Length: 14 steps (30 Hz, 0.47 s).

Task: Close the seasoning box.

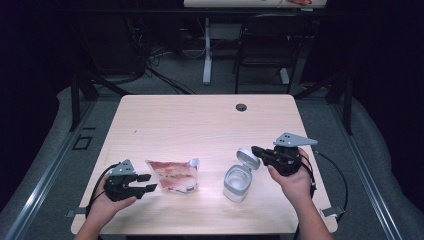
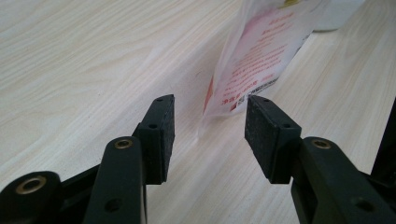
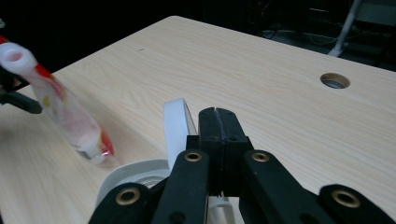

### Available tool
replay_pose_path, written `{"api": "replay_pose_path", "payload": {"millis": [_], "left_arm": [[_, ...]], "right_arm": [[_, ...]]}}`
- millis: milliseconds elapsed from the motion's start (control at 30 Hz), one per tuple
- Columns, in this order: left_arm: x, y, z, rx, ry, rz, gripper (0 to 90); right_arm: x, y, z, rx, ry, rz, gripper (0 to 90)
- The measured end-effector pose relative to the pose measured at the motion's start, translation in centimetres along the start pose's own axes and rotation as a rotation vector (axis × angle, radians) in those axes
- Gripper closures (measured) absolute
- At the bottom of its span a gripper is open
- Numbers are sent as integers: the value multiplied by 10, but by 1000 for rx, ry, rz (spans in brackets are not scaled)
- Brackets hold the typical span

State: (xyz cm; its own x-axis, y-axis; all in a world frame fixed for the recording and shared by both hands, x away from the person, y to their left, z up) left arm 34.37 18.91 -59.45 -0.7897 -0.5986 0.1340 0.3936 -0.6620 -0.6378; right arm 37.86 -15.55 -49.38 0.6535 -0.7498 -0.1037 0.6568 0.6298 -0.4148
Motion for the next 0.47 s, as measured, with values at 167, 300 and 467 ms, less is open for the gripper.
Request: {"api": "replay_pose_path", "payload": {"millis": [167, 300, 467], "left_arm": [[0, -1, -3, -2, -2, 2, 530], [0, -1, -5, -1, -3, 6, 529], [-5, -3, -8, 2, -16, 25, 517]], "right_arm": [[-15, -3, -10, 4, -3, 31, 884], [-19, -6, -16, 18, 10, 35, 862], [-9, -5, -29, 18, 1, -21, 718]]}}
Point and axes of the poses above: each handheld gripper's, and its own axes: y roughly forward along the jaws, z roughly out of its top, x roughly to its right, the point moved 10 cm from there along y, roughly forward along the jaws, and after that the axes turned 3 degrees about x, right-handed, at the moved point
